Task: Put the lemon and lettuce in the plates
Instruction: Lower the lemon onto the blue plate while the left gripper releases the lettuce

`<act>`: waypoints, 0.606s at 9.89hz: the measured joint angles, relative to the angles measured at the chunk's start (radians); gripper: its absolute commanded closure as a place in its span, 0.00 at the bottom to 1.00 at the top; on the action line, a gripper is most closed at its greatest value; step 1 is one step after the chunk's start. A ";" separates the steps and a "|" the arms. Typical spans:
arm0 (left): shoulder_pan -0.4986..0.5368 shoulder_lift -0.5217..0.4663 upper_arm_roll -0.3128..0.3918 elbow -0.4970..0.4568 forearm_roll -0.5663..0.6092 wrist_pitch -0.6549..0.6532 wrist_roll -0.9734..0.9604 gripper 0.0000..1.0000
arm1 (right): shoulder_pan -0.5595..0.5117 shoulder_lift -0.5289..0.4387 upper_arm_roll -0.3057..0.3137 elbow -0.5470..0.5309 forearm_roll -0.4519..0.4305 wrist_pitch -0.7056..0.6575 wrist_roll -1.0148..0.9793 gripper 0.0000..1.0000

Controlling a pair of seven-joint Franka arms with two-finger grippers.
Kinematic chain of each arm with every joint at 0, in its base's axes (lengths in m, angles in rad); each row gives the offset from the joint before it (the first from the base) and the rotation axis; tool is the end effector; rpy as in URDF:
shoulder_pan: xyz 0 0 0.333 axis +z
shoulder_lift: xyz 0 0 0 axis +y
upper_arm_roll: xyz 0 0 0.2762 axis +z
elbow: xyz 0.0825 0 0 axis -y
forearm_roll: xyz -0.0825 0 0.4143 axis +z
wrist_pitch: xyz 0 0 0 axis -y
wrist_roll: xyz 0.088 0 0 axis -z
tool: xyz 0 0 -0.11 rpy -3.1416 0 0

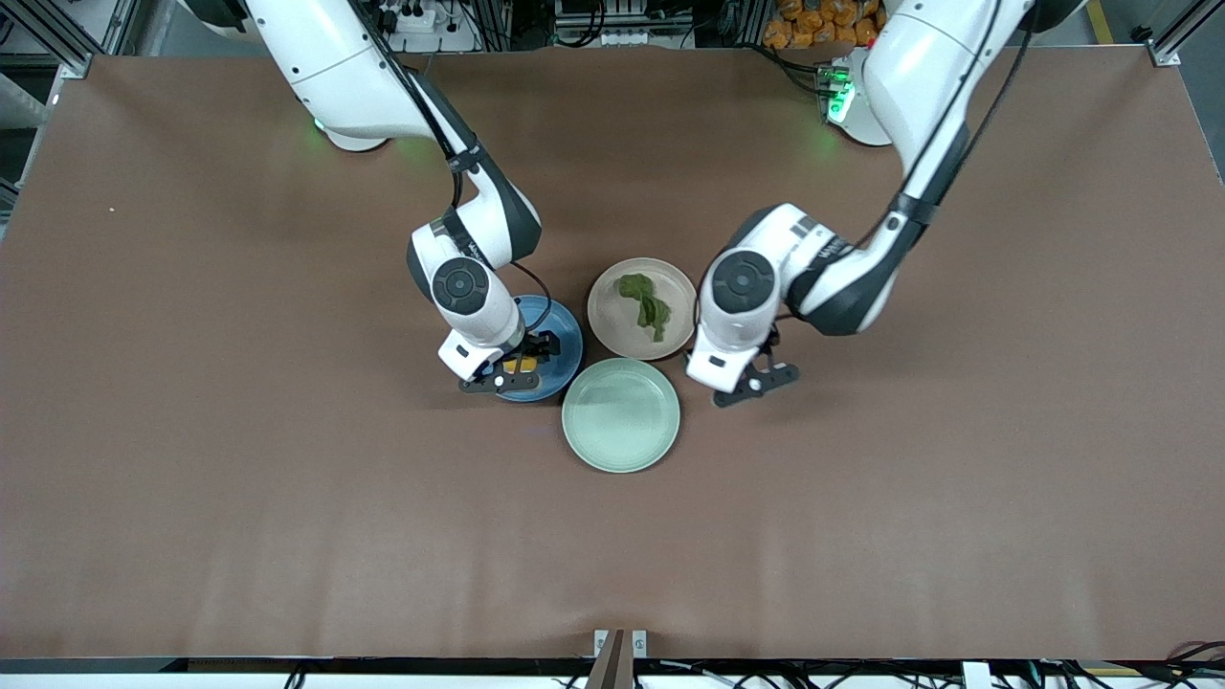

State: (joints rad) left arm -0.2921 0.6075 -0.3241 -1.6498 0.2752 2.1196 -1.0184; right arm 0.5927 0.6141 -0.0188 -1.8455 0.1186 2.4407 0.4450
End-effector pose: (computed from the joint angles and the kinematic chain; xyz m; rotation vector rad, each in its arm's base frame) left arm 0.5661 -0.3670 0.2106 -3.0089 -0.4411 0.0563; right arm 0.5353 0.3466 0.1300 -3.0925 -0.0632 0.0737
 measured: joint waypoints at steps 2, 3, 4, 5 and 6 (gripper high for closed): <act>0.055 -0.004 0.001 0.003 0.000 0.000 0.105 0.00 | -0.005 -0.007 -0.003 0.008 0.014 -0.008 0.002 0.00; 0.079 -0.004 0.000 0.004 0.000 0.000 0.152 0.00 | -0.011 -0.015 -0.005 0.015 0.032 -0.034 0.002 0.00; 0.101 -0.009 0.001 0.005 0.001 0.000 0.209 0.00 | -0.022 -0.032 -0.005 0.022 0.040 -0.061 0.002 0.00; 0.127 -0.020 0.000 0.006 0.001 -0.002 0.276 0.00 | -0.037 -0.055 -0.006 0.026 0.042 -0.089 -0.002 0.00; 0.156 -0.035 0.000 0.006 0.001 -0.016 0.341 0.00 | -0.054 -0.079 -0.007 0.029 0.046 -0.120 -0.012 0.00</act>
State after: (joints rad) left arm -0.1361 0.5722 -0.3244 -1.6436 0.2759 2.1038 -0.6775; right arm 0.5384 0.5355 -0.0257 -1.8170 0.1644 2.3203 0.4330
